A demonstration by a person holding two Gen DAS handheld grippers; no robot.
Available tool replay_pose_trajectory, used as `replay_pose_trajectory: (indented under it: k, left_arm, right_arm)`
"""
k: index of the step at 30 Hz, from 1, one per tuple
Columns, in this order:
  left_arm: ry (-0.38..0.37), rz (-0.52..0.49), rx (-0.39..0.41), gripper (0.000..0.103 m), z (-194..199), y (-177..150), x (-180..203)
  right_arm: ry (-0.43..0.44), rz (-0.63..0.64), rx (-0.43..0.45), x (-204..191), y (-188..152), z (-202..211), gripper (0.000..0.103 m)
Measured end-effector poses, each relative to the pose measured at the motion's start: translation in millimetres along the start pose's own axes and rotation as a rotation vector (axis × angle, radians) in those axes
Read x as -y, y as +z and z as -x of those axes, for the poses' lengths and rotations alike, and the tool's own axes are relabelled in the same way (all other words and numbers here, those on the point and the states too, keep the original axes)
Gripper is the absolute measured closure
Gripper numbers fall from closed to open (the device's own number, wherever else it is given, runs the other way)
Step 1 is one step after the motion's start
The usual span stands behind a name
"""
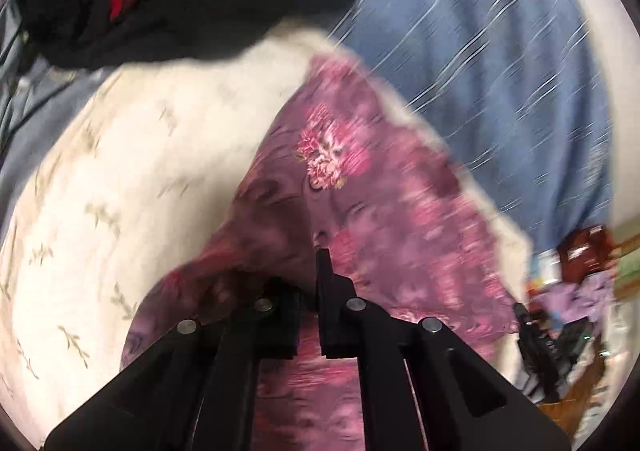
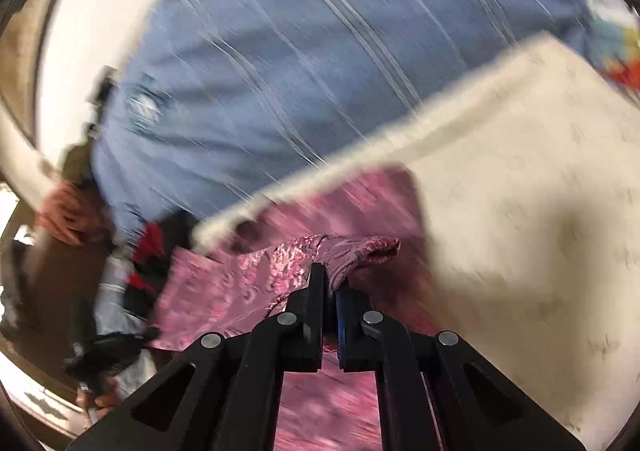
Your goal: Fold small clothes
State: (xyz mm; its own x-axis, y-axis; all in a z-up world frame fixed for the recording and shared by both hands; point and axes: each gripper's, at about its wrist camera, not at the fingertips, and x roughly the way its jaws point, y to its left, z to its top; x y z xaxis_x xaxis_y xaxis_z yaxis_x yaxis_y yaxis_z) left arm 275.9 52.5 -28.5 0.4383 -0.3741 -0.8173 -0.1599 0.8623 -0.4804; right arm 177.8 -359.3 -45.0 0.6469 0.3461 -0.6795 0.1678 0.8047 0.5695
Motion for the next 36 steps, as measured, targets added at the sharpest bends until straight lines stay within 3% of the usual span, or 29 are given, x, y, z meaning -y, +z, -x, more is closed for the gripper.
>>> replay_pose_trajectory:
  k: [3,6,7,8,9,10,11,13,15,17,19,20,22,25,27,28,31,33,34,35,36]
  left_arm:
    - [-0.040,0.046,-0.043,0.098,0,-10,-14]
    - [-0.085,-0.040,-0.017,0.094,31,-20,-6]
    - [-0.089,-0.084,0.007,0.089,43,-19,0]
    - [-0.084,-0.111,0.024,0.077,50,-16,4]
    - [-0.068,-0.142,0.048,0.068,56,-8,10]
    - [-0.045,-0.166,0.071,0.047,59,0,14]
    - [-0.007,-0.195,0.110,0.039,58,14,21]
    - [0.069,-0.242,0.138,0.038,45,41,29]
    - [0.093,-0.268,0.074,0.038,17,71,30]
    - [0.080,-0.272,-0.040,0.038,-19,92,30]
    - [0.024,-0.251,-0.125,0.040,-44,98,31]
    - [0.006,-0.247,-0.144,0.059,-51,99,33]
    - [0.012,-0.252,-0.135,0.093,-52,101,36]
    - [-0.025,-0.203,-0.045,0.096,-30,106,33]
    - [0.007,-0.212,-0.002,0.096,-21,104,28]
    - [0.045,-0.224,0.003,0.096,-26,104,25]
    - [0.144,-0.236,-0.030,0.095,-44,101,18]
    - [0.150,-0.250,-0.031,0.091,-45,98,14]
    - [0.143,-0.243,-0.023,0.090,-39,98,12]
    - [0.126,-0.228,0.000,0.090,-25,97,10]
    - [0.115,-0.221,0.024,0.090,-15,96,9]
  right_arm:
    - [-0.013,-0.064,-0.030,23,-18,-10,0.098]
    - [0.040,-0.086,-0.010,27,-22,-1,0.090]
    - [0.060,-0.081,-0.009,26,-21,1,0.083]
    - [0.073,-0.082,-0.001,26,-19,4,0.069]
    - [0.081,-0.087,0.007,25,-16,2,0.063]
    - [0.094,-0.091,0.009,24,-14,1,0.057]
    - [0.095,-0.092,0.011,22,-12,-2,0.058]
    - [0.082,-0.079,0.003,17,-8,-10,0.058]
    - [0.062,-0.059,-0.007,13,-8,-20,0.057]
    - [0.038,-0.029,-0.015,9,-9,-26,0.059]
    - [0.018,0.018,-0.016,2,-8,-29,0.069]
    - [-0.005,0.052,-0.018,-2,-7,-32,0.085]
    - [-0.058,0.134,-0.031,-15,-2,-37,0.096]
    - [-0.004,0.179,0.041,-35,16,-22,0.098]
    - [0.039,0.175,0.141,-41,31,-3,0.098]
    - [0.031,0.173,0.151,-40,36,-3,0.098]
    - [-0.071,0.155,0.054,-23,38,-38,0.098]
    - [-0.176,0.157,-0.052,-8,26,-66,0.096]
    - [-0.184,0.152,-0.051,-5,21,-67,0.097]
    - [-0.176,0.143,-0.023,-4,20,-60,0.088]
    - [-0.184,0.124,0.000,-5,19,-48,0.087]
